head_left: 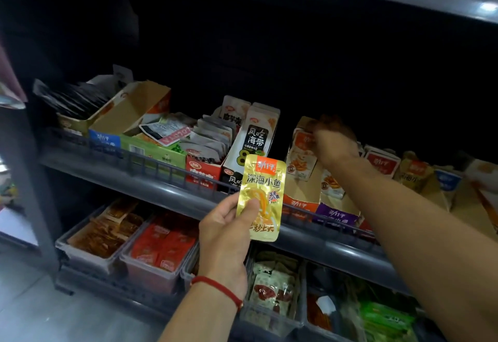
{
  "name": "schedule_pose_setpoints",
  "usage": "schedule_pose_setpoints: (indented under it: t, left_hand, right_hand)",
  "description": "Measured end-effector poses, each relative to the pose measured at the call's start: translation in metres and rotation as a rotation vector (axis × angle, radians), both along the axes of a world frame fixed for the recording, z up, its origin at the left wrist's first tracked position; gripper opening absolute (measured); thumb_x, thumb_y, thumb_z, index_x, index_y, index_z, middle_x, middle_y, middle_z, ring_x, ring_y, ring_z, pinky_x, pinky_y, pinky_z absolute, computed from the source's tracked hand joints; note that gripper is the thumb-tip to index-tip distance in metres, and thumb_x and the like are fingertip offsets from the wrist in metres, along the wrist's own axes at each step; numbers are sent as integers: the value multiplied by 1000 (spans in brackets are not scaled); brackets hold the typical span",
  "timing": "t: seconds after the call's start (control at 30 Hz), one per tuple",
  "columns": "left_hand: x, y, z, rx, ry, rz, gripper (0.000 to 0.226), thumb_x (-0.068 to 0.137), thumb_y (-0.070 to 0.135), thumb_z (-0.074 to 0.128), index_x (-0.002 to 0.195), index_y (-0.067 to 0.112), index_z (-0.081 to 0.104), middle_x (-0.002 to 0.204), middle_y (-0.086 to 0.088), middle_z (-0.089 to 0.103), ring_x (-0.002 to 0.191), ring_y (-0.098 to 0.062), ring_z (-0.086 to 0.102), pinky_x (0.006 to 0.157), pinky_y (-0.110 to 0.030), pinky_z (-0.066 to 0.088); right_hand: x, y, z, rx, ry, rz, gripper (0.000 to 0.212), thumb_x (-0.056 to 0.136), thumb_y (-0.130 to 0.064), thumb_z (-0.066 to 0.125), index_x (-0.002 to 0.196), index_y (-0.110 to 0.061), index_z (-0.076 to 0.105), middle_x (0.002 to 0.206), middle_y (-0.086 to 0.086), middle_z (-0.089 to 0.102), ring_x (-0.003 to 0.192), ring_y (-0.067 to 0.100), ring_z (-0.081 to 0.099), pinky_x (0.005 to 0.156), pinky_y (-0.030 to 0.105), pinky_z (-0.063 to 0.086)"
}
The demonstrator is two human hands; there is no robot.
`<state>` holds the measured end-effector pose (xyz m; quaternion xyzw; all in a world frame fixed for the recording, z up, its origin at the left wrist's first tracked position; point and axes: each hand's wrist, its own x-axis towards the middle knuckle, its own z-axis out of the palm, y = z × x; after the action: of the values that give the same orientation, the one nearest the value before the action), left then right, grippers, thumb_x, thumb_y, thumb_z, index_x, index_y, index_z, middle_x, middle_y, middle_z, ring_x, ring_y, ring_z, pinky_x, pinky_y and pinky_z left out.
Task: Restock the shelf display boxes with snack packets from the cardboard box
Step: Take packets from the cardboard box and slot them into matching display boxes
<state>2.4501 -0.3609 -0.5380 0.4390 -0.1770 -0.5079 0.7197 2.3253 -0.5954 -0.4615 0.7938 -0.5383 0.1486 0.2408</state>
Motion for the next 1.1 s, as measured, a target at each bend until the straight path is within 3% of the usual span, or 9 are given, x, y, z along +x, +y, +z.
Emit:
schedule_pose_setpoints:
  t: [0.2, 0.3, 0.37, 0.43, 0.5, 0.6, 0.77, 0.93, 1.1]
  left_hand:
    - [-3, -3, 0, 17, 15, -13, 25, 90, 4, 69, 112, 17, 71, 98, 0, 79, 94, -18, 76, 83, -34, 57]
    - [-6, -3, 0, 6, 8, -13, 30, 90, -1, 68, 114, 15, 70, 100, -1, 79, 94, -19, 76, 86, -37, 59]
    - [-10, -2, 0, -17, -21, -11, 29, 90, -2, 67, 114, 15, 69, 100, -1, 79, 94, -19, 76, 85, -37, 60]
    - [-16, 0, 1, -54, -71, -11, 28, 90, -3, 67, 111, 15, 69, 99, -2, 79, 93, -19, 76, 83, -36, 61]
    - [-24, 1, 0, -88, -119, -31, 27, 89, -3, 68, 108, 16, 69, 98, -3, 79, 92, -20, 76, 82, -36, 60]
    - [-42, 2, -4, -117, -206, -96, 25, 89, -3, 69, 107, 15, 71, 96, -3, 79, 91, -21, 76, 81, -36, 59]
    - [-81, 3, -11, -156, -316, -245, 36, 84, 7, 78, 118, 15, 68, 100, -4, 79, 96, -18, 75, 86, -32, 59]
    - [-100, -6, -21, -160, -538, -252, 43, 82, 20, 82, 119, 34, 65, 116, 11, 72, 109, 0, 67, 82, -13, 55]
    - [-107, -11, -26, -110, -817, -135, 45, 87, 14, 76, 118, 44, 63, 121, 22, 59, 117, -6, 59, 91, -19, 53]
  right_hand:
    - [1, 10, 2, -27, -1, 1, 56, 90, -12, 67, 143, -19, 48, 147, 11, 44, 136, 35, 41, 110, 46, 40]
    - [0, 28, 5, -93, -102, 95, 33, 93, -13, 65, 126, -12, 59, 125, 13, 58, 114, 35, 57, 91, 45, 50]
    - [-3, 50, 9, -112, -279, 246, 20, 97, -18, 60, 115, -12, 65, 107, 9, 64, 95, 26, 63, 77, 34, 54]
    - [-9, 81, 14, 20, -480, 424, 17, 100, -22, 58, 114, -17, 67, 101, -3, 63, 87, 5, 60, 74, 12, 46]
    - [-20, 113, 17, 280, -572, 560, 19, 103, -30, 56, 117, -23, 65, 101, -15, 64, 88, -8, 59, 72, 5, 43]
    - [-50, 142, 11, 576, -481, 574, 31, 98, -41, 61, 127, -31, 60, 112, -20, 66, 99, -9, 62, 81, 14, 51]
    - [-121, 150, 11, 717, -625, 486, 24, 92, -17, 73, 114, -22, 67, 101, -6, 73, 89, 3, 70, 72, 22, 56]
    - [-200, 131, 35, 452, -851, 277, 19, 98, -17, 64, 117, -13, 64, 100, 6, 71, 82, 9, 68, 66, 23, 57]
    - [-249, 82, 38, 91, -675, 18, 32, 102, -34, 57, 130, -19, 61, 118, 6, 67, 105, 20, 64, 85, 39, 55]
